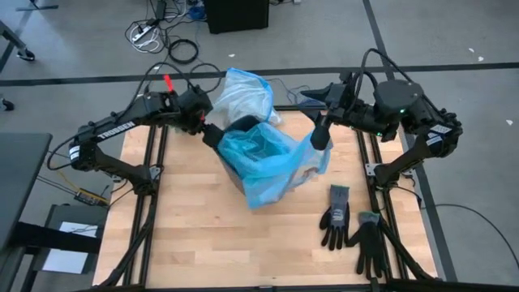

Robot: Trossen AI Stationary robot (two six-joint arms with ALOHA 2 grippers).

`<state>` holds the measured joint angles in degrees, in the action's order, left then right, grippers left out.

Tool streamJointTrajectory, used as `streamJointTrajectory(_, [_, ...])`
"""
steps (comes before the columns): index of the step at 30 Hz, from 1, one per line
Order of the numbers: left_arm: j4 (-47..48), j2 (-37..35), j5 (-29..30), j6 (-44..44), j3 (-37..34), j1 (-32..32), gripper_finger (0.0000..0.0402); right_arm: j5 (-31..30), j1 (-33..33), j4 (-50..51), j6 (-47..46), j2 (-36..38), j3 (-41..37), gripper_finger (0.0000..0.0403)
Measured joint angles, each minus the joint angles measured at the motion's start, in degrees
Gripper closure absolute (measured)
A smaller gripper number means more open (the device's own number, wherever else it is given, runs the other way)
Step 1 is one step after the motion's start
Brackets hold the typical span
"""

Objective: Place trash/remove bag and relplace
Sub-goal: Insert the new blue trash bag into the trash bin

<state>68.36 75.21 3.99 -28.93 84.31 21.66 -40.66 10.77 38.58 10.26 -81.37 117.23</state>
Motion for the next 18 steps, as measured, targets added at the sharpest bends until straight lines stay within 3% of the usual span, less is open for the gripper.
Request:
streamJointTrajectory(10, [1.5,0.2,-0.2,-10.9,0.0,-9.9,0.0131,5.7,-3.3,2.9,0.8,2.1,0.0,0.0247])
streamJointTrajectory(18, [-1.6,0.2,0.6,-19.4,0.0,-17.4,0.0131,14.8,-6.4,2.8,-0.1,3.3,0.0,0.0247])
